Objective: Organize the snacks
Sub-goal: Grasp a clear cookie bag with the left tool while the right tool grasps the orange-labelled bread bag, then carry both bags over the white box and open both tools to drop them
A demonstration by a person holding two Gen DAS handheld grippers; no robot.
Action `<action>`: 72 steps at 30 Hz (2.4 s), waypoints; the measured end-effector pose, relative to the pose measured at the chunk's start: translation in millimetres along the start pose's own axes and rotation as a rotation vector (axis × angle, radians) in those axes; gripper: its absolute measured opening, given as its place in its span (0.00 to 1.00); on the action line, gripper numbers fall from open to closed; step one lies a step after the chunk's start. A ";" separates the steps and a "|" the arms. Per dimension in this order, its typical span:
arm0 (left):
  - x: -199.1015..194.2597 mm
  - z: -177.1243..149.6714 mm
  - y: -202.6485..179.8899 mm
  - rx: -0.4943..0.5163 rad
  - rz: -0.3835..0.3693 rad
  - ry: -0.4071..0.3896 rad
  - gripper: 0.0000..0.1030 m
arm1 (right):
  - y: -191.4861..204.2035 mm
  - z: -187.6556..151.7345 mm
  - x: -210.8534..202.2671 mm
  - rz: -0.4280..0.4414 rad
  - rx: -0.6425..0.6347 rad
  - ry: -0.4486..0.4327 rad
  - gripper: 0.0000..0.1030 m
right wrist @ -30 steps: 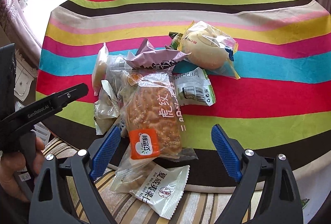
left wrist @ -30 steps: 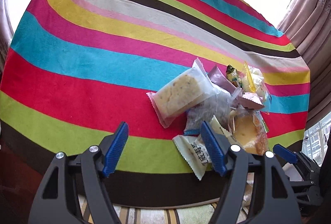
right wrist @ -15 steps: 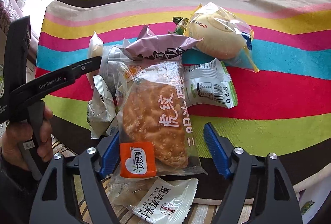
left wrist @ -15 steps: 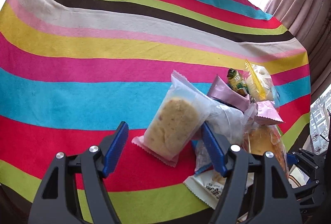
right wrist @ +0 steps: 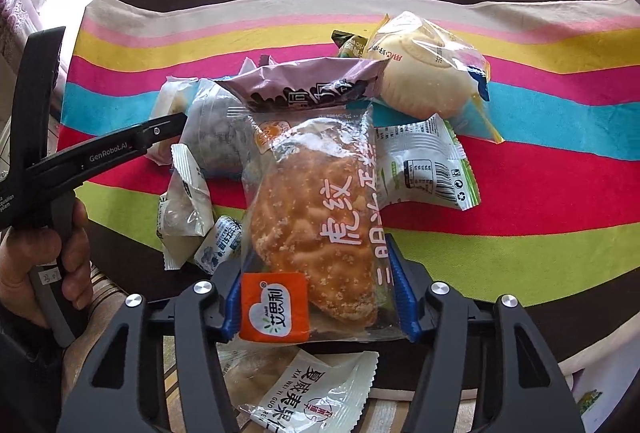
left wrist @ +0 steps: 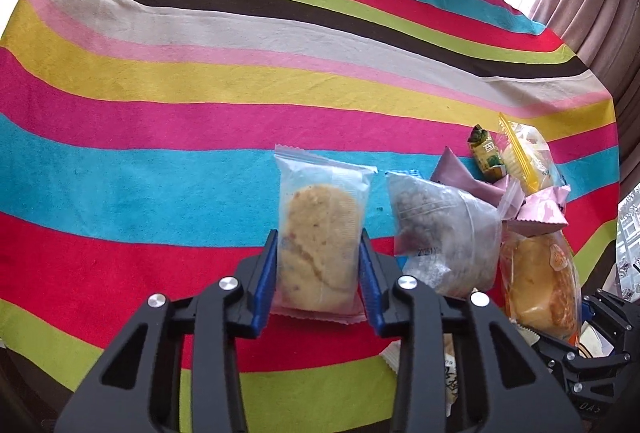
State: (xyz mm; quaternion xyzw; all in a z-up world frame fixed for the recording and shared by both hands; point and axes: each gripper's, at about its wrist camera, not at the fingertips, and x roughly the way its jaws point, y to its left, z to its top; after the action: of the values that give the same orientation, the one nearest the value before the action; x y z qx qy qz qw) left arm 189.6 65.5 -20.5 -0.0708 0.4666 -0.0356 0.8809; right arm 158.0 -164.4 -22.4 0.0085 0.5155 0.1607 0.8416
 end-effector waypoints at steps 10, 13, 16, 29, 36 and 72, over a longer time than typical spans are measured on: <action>-29.8 -15.4 11.6 -0.104 0.114 -0.010 0.35 | 7.1 -8.5 -17.8 -0.017 -0.032 -0.037 0.48; -41.1 -22.0 12.0 -0.125 0.138 -0.018 0.35 | 7.8 -12.3 -25.2 -0.022 -0.041 -0.050 0.48; -53.2 -30.1 12.2 -0.142 0.146 -0.027 0.35 | 5.9 -16.8 -32.0 -0.018 -0.046 -0.061 0.48; -86.8 -53.0 -12.0 -0.133 0.121 -0.049 0.35 | -5.2 -38.9 -62.8 0.010 -0.014 -0.089 0.48; -96.7 -61.3 -28.4 -0.106 0.108 -0.046 0.35 | -16.4 -52.5 -76.1 0.026 0.008 -0.090 0.48; -96.0 -97.5 -222.8 0.204 -0.141 0.033 0.35 | -169.6 -142.7 -155.4 -0.026 0.332 -0.139 0.47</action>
State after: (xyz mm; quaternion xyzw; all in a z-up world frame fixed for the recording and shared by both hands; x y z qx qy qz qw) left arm 55.7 -151.1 39.0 -0.0128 0.4689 -0.1461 0.8710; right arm 13.3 -390.2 14.6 0.1518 0.4757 0.0615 0.8643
